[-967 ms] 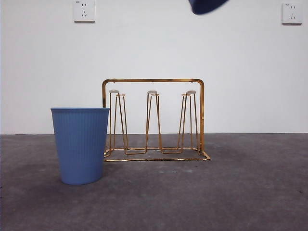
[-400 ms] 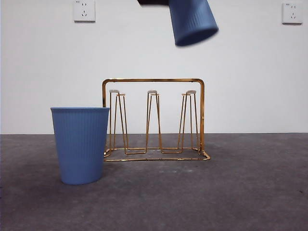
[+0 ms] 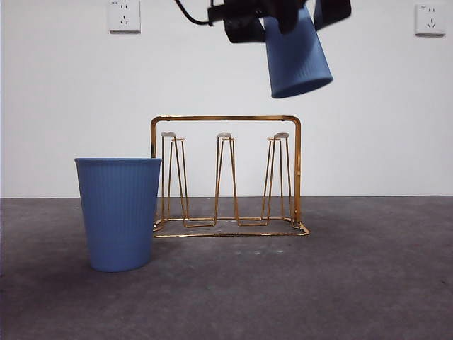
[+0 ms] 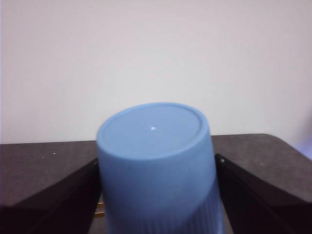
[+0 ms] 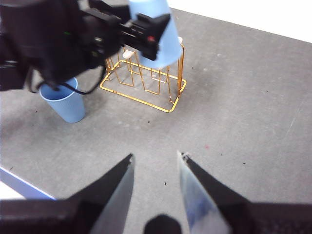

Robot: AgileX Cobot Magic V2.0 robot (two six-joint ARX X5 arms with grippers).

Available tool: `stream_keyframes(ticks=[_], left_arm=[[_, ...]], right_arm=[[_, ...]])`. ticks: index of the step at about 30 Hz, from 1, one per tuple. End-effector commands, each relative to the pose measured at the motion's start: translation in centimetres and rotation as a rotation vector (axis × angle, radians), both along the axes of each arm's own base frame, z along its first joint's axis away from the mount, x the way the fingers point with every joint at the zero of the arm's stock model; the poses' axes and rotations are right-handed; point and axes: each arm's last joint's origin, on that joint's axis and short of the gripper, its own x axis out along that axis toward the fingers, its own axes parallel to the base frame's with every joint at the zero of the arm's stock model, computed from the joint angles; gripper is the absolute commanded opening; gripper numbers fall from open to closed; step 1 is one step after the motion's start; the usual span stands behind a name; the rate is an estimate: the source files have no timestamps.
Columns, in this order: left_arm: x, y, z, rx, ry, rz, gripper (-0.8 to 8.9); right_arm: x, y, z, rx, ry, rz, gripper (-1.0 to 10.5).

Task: Pick up cup 1,put cup 1 in the cup rack,pick up cup 2,put cup 2 in the cup rack

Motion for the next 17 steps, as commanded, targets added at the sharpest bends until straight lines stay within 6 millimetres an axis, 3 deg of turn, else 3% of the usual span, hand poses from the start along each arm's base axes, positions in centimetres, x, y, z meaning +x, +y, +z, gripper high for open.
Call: stream_keyframes(ticks=[1, 5, 17], left_arm=[[0.6, -0.8, -1.4, 0.059, 0.018, 0.024, -0.06], [1.2, -1.0, -2.5, 0.084, 0.033, 0.037, -0.06], [3.2, 0.5, -2.8, 0.077, 0.055, 0.068, -0.06]], right_arm=[[-0.1, -0.1, -0.3, -0.017, 0.018, 0.007, 1.6], [-0.1, -0.1, -0.3, -0.017, 0.017, 0.007, 1.6], [-0.2, 0.0, -0.3, -0.006, 0.025, 0.027, 1.5]])
